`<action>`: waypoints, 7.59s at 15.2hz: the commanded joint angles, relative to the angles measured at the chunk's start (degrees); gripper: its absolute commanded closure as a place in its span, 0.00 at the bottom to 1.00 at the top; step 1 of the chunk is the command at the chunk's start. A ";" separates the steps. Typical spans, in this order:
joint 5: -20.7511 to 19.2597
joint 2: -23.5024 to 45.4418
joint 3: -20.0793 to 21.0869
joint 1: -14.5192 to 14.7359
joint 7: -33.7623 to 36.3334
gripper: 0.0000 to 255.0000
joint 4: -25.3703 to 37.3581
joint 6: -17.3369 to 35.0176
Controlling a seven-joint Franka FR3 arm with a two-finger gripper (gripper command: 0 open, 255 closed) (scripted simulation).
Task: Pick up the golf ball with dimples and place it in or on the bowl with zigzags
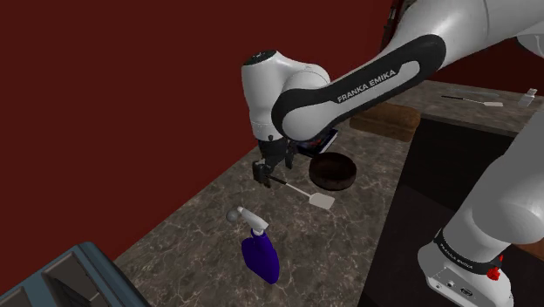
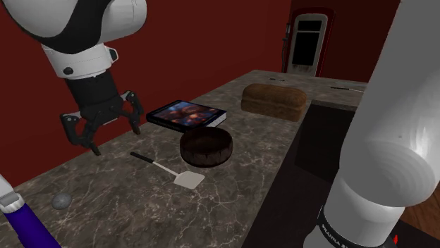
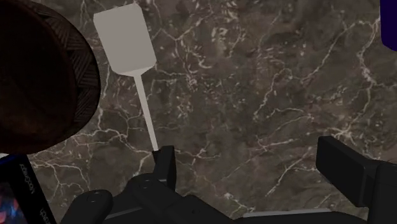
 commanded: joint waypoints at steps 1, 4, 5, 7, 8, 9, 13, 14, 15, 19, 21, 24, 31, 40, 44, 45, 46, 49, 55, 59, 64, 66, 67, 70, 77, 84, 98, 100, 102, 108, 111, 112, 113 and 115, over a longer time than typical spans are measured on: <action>-3.07 5.17 1.13 1.01 3.83 0.00 3.32 0.67; -7.71 12.73 1.47 3.40 8.56 0.00 8.81 0.83; -9.20 15.24 1.40 4.37 9.98 0.00 10.81 0.71; -11.95 20.17 0.91 6.63 12.48 0.00 15.08 0.26; -13.19 22.61 0.54 7.87 13.56 0.00 17.34 -0.06; -14.36 25.03 0.16 9.11 14.54 0.00 19.71 -0.45; -17.98 34.05 -1.56 14.10 17.20 0.00 29.52 -2.43; -18.15 34.30 -1.73 14.13 17.32 0.00 29.14 -1.81; -18.34 34.57 -1.87 14.13 17.44 0.00 28.77 -1.20; -19.19 35.76 -2.44 14.16 17.97 0.00 27.43 1.17; -19.54 36.27 -2.68 14.19 18.19 0.00 26.97 2.08; -19.54 36.27 -2.68 14.19 18.19 0.00 26.97 2.08; -19.53 36.26 -2.68 14.19 18.19 1.00 26.97 2.07; -19.05 35.45 -2.36 14.01 17.85 1.00 27.29 1.04; -18.12 33.93 -1.76 13.70 17.17 1.00 28.13 -1.14; -17.89 33.57 -1.62 13.63 17.01 1.00 28.38 -1.69; -17.67 33.22 -1.48 13.57 16.84 1.00 28.63 -2.25; -17.02 32.22 -1.10 13.41 16.35 1.00 29.49 -3.97; -15.86 30.48 -0.44 13.22 15.42 1.00 31.63 -7.56; -15.19 29.52 -0.09 13.21 14.84 1.00 33.36 -10.07; -14.50 28.58 0.27 13.32 14.16 1.00 35.91 -13.35; -14.28 28.29 0.39 13.41 13.91 1.00 37.06 -14.71; -14.23 28.23 0.41 13.43 13.85 1.00 37.29 -14.99; -11.29 21.19 1.10 8.49 11.05 1.00 27.61 -11.28; -3.52 5.82 0.33 -0.13 1.30 1.00 9.63 -5.06; 2.98 -7.63 -4.24 -4.50 -10.48 1.00 -4.02 -1.91; 4.85 -24.72 -17.49 -9.20 -30.36 1.00 -21.36 0.23; 4.77 -24.14 -17.32 -9.22 -30.12 1.00 -22.47 1.91; 4.68 -23.49 -17.14 -9.27 -29.87 1.00 -23.53 3.60; 4.22 -21.13 -16.55 -9.48 -29.00 1.00 -26.45 8.79; 3.87 -19.72 -16.23 -9.65 -28.49 1.00 -27.74 11.45; 3.66 -18.93 -16.05 -9.75 -28.20 1.00 -28.35 12.82; 3.66 -18.93 -16.06 -9.75 -28.20 1.00 -28.35 12.82; 3.66 -18.93 -16.06 -9.75 -28.20 1.00 -28.35 12.82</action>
